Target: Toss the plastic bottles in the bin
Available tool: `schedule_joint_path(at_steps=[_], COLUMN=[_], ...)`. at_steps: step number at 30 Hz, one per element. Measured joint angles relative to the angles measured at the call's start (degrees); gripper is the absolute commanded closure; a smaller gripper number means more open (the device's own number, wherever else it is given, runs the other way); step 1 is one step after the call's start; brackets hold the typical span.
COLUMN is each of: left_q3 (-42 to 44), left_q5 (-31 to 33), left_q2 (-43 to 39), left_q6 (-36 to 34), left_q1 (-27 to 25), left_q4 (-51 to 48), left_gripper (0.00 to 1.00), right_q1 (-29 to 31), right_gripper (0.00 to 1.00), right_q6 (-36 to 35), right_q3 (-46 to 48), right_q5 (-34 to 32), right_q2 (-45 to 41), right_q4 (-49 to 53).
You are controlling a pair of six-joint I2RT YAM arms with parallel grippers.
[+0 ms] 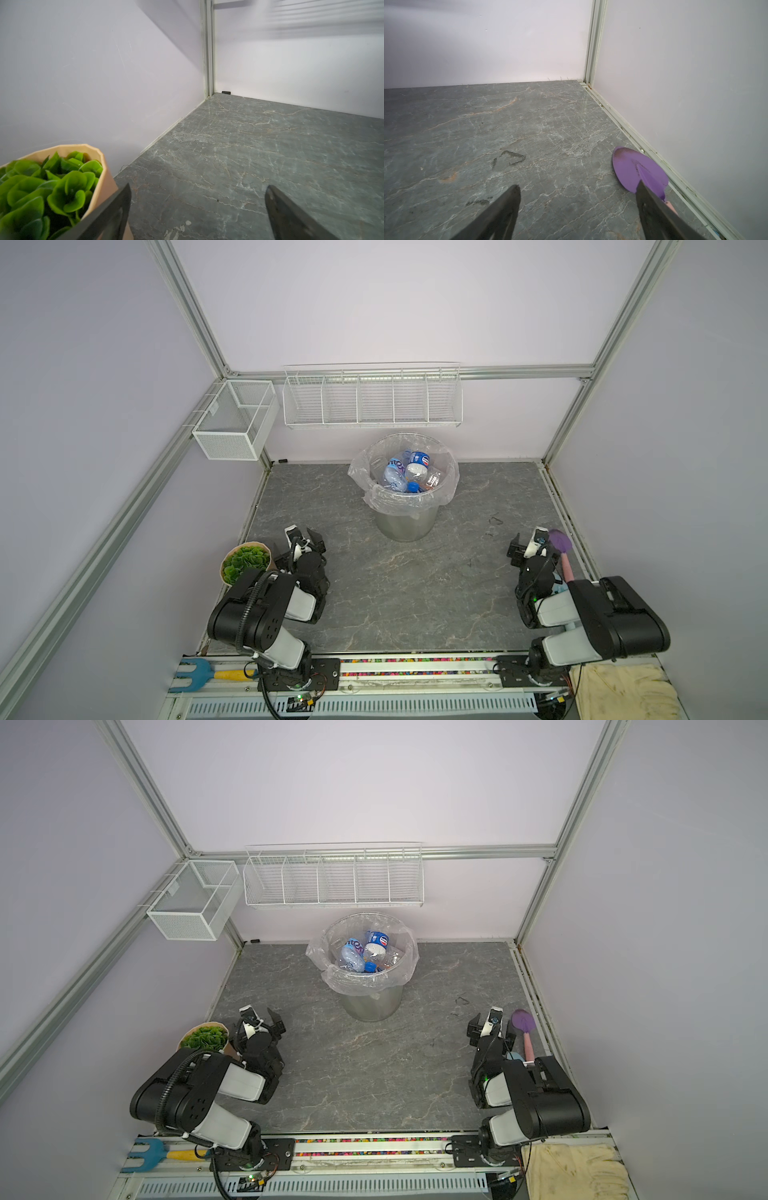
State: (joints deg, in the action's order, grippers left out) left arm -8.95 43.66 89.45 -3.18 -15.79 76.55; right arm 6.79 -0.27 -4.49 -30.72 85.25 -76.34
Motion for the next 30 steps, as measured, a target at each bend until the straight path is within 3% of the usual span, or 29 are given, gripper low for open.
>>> schedule_joint_path(at_steps=[9,17,22,26,30], left_q3=[1.5,-0.2,-6.1,-13.7,-14.1], left_q5=[-7.3,-14.4,-16.3,-21.0,-23.1], left_q2=[-0.2,4.2,2.3,-0.1,-0.6], left_q6=[-3.3,-3.4,-1.1,2.7,4.2], left_q1=[-1.6,2.2,5.0,10.5,11.7], left_q4=[1.6,1.5,-8.0,-18.3,-21.6], left_gripper=[0.01,0.01,0.01,0.01,0.01], right_q1=[1.0,1.0,-2.8,-4.0,-4.1], right_gripper=[0.12,0.11,0.11,0.11,0.12], right_q6=[-4.7,-5.2,-2.6,-1.2,-0.8], right_q3=[-4.9,-8.7,-15.6,-16.2,-16.2], right_q5=[8.9,8.5,9.8,10.7,11.3], right_q2=[6.2,5.7,4.3,4.0,3.9], right_q4=[-0.6,5.6,15.8,19.7,21.9])
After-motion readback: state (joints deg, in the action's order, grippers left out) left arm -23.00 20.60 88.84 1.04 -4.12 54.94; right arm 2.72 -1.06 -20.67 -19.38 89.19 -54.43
